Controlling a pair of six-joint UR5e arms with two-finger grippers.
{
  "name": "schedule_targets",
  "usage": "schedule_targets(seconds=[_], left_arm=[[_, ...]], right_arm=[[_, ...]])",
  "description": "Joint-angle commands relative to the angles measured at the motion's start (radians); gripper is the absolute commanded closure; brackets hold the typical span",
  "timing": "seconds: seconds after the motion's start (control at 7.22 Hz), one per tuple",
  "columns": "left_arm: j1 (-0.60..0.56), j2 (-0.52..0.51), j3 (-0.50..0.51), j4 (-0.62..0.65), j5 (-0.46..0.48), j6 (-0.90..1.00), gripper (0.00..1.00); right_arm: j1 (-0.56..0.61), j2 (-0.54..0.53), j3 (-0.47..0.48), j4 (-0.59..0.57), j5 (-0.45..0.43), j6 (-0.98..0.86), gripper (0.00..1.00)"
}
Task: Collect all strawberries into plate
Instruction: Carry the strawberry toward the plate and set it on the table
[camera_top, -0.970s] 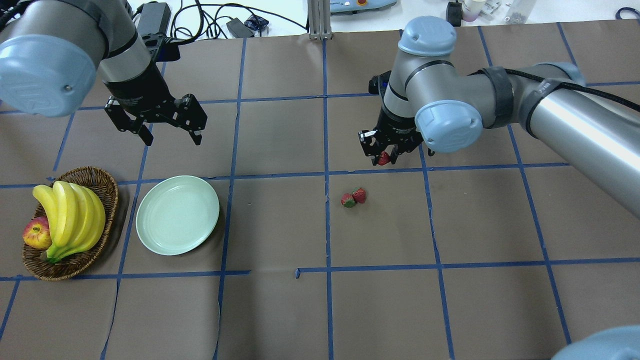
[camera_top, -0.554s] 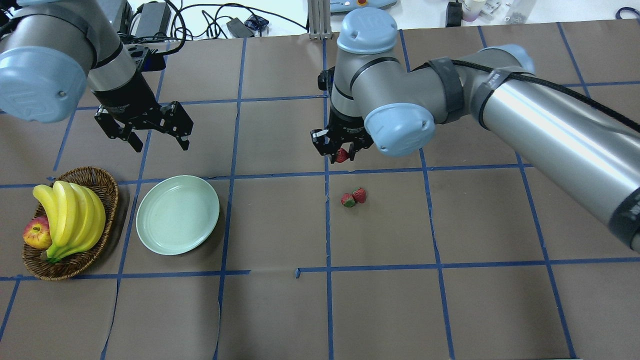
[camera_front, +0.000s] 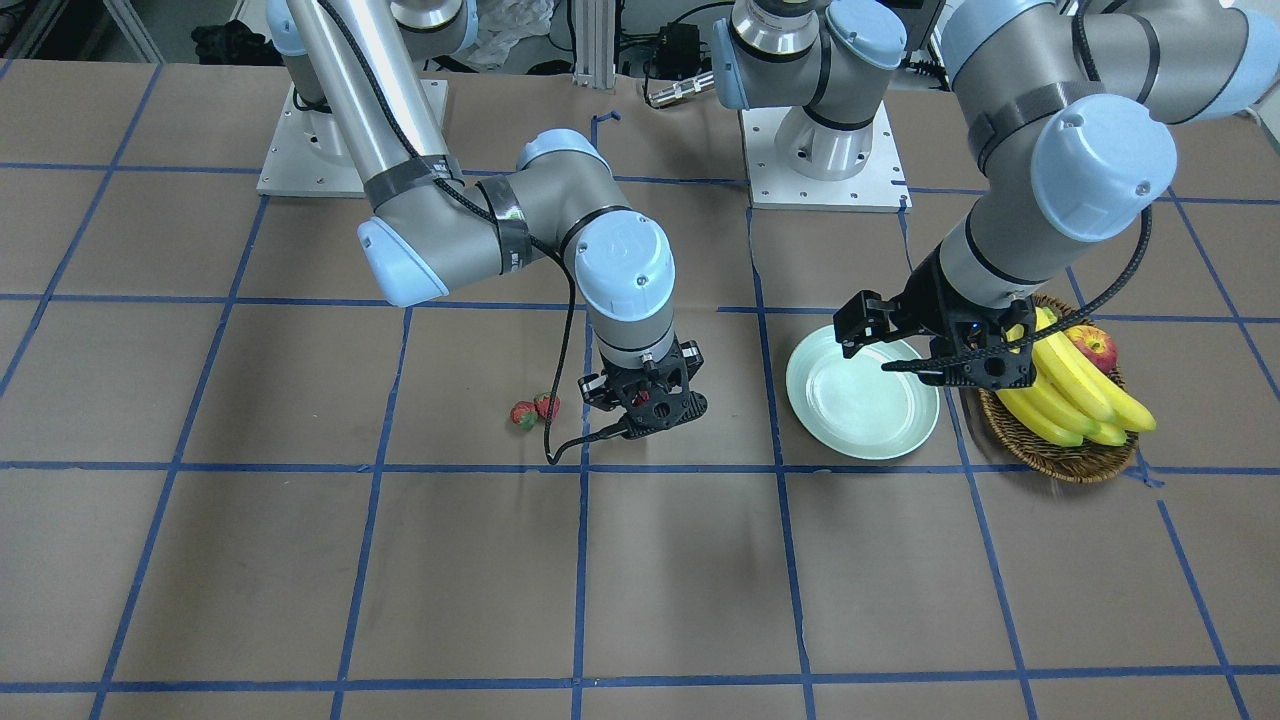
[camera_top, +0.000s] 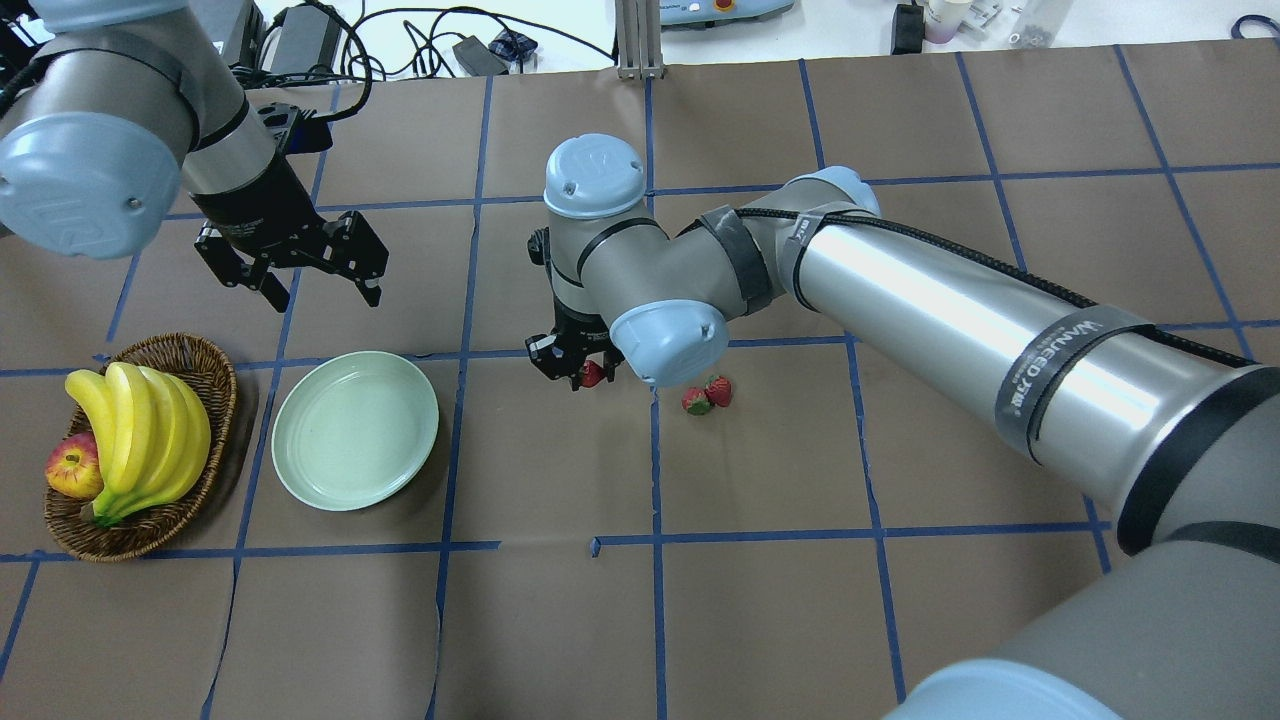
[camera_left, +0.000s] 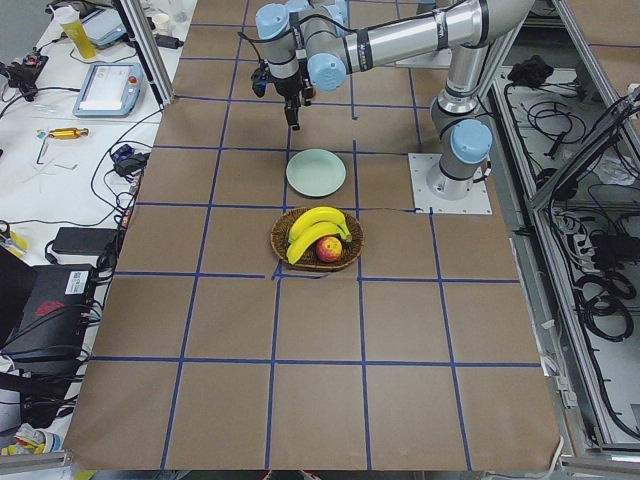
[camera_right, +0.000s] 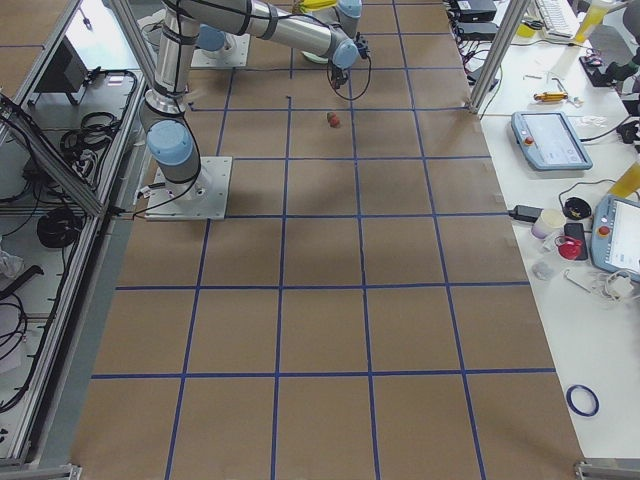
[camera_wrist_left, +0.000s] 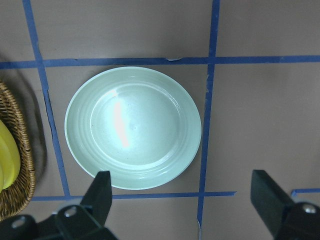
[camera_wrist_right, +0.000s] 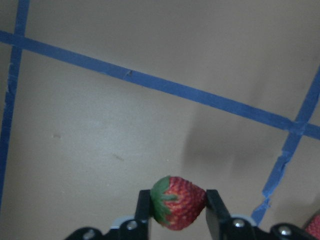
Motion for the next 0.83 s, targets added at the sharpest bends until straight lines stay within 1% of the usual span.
schedule_targets(seconds=[0.0, 0.14, 0.42, 0.55, 0.69], left_arm=[[0.000, -0.003, 0.000, 0.002, 0.001, 0.001, 0.00], [0.000, -0.005, 0.000, 0.002, -0.001, 0.000, 0.00], [0.000, -0.005, 0.000, 0.002, -0.001, 0.000, 0.00], [0.000, -0.005, 0.001, 0.004, 0.001, 0.000, 0.00], [0.000, -0.005, 0.000, 0.017, 0.001, -0.003, 0.00]], right_arm=[[0.002, 0.033, 0.006, -0.004, 0.018, -0.004, 0.46], [0.001, 0.028, 0.008, -0.001, 0.035, -0.005, 0.00], [0.010, -0.004, 0.000, 0.017, 0.033, -0.002, 0.00], [0.007, -0.056, -0.006, 0.016, 0.001, -0.004, 0.00], [-0.008, -0.105, -0.008, 0.016, -0.052, -0.057, 0.00]])
